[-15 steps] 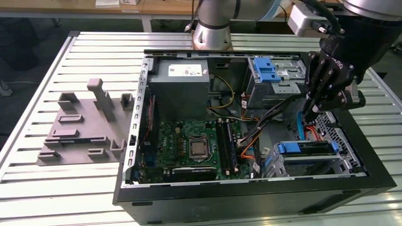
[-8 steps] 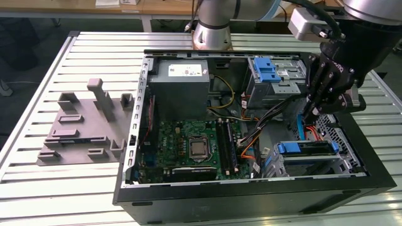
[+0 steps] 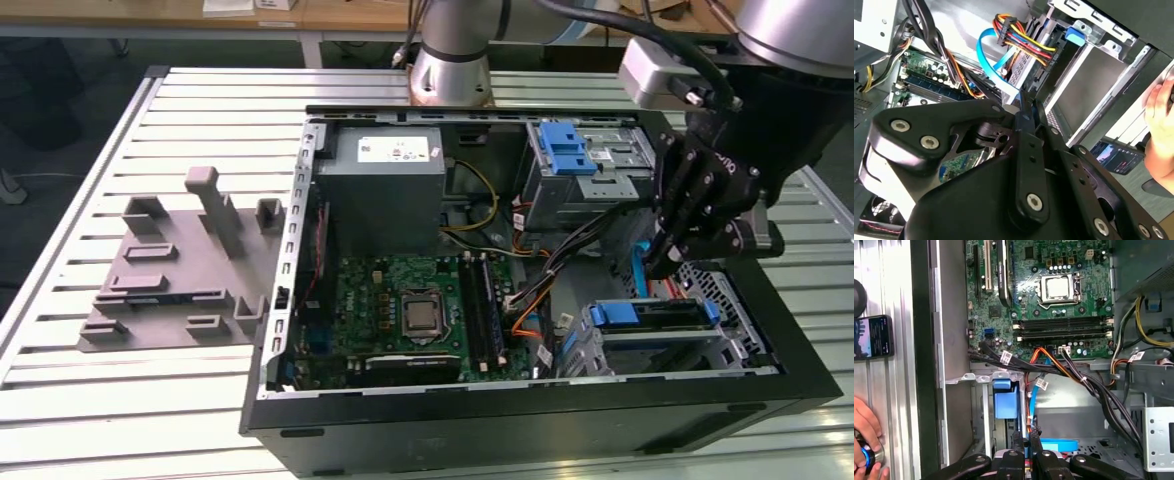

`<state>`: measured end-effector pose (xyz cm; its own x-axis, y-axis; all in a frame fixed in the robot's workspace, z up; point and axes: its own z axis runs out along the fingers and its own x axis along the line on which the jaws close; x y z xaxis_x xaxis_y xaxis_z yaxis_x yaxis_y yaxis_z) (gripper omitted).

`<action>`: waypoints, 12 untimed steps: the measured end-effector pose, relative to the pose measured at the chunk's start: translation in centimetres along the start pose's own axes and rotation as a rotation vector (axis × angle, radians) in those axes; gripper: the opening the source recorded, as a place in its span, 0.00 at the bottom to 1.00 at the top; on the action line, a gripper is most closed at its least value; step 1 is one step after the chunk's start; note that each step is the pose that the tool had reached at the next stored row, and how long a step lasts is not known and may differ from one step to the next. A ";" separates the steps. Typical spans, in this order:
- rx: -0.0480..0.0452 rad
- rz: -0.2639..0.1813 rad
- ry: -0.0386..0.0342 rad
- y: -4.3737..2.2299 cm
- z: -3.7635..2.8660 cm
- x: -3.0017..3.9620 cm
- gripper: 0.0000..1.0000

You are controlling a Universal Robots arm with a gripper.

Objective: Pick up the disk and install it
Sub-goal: 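Insert the second disk wire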

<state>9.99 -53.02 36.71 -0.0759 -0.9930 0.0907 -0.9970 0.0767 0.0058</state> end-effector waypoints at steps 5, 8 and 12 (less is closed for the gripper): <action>-0.0011 0.000 -0.0048 -0.21 0.72 0.55 0.16; -0.0012 0.000 -0.0065 -0.26 1.27 0.88 0.16; -0.0014 0.000 -0.0088 -0.35 1.82 1.23 0.16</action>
<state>10.22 -54.43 35.00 -0.0758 -0.9937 0.0820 -0.9970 0.0767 0.0072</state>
